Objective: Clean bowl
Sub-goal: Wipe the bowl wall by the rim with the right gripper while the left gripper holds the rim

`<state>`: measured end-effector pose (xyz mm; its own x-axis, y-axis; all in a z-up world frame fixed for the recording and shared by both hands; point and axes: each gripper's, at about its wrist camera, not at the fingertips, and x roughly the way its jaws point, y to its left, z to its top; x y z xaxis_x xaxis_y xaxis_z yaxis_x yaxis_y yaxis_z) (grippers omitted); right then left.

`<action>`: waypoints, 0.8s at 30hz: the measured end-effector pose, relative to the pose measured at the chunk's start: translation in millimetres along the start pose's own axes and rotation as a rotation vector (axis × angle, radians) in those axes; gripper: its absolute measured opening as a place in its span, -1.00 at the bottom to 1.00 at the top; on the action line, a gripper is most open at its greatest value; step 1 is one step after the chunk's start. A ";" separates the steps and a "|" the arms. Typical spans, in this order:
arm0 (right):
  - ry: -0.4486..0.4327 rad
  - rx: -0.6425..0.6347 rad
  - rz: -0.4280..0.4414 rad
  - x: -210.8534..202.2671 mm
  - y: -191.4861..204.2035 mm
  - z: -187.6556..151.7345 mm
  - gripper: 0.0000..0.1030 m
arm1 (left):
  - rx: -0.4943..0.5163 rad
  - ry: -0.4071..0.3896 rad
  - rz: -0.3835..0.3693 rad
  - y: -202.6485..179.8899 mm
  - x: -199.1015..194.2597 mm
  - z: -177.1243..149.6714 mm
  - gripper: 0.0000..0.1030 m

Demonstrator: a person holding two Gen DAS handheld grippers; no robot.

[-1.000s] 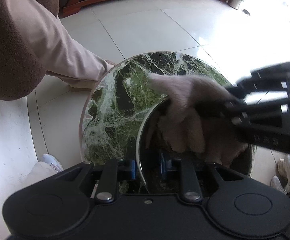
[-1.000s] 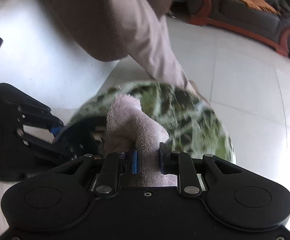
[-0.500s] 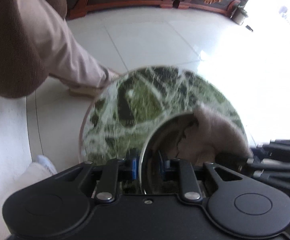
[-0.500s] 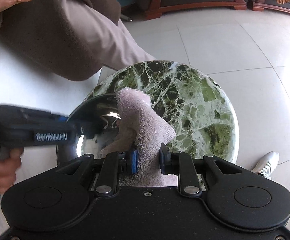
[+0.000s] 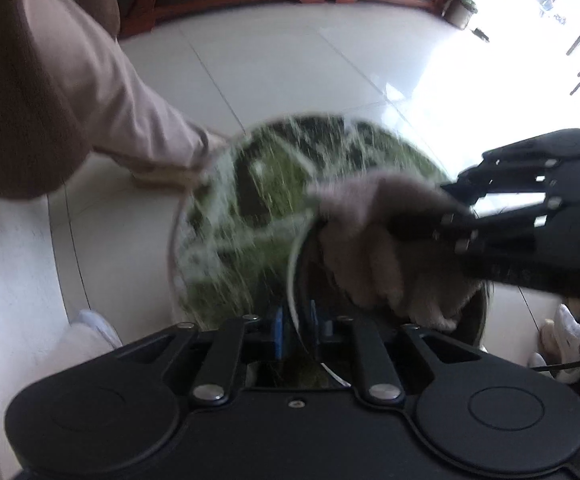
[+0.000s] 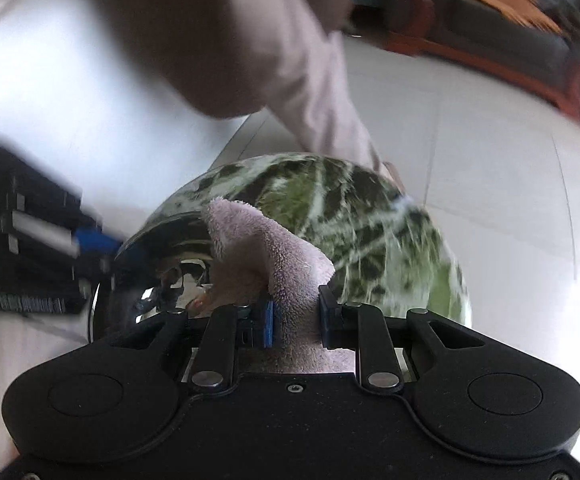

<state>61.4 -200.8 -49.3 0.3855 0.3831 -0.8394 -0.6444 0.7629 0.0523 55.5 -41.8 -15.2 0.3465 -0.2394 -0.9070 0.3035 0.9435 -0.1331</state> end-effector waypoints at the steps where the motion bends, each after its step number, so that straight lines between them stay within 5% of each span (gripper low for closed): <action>1: 0.001 -0.020 -0.001 0.1 1.1 1.4 -0.60 | 0.004 0.004 -0.003 0.5 2.1 2.9 -0.75; 9: -0.025 -0.056 -0.003 4.6 7.8 9.2 -0.60 | -0.020 0.040 0.001 -0.6 19.3 2.1 -0.76; 19: -0.048 0.323 -0.002 -20.7 -2.2 -47.5 -0.59 | -0.063 0.019 0.023 -2.7 17.1 -0.6 -0.74; 24: -0.052 0.241 -0.049 -17.7 3.1 -30.9 -0.60 | -0.029 0.044 0.042 -6.4 18.5 -0.9 -0.65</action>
<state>32.1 -221.3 -51.0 0.4500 0.3641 -0.8154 -0.4507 0.8809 0.1446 59.2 -52.0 -31.5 0.3192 -0.1899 -0.9285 0.2639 0.9588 -0.1054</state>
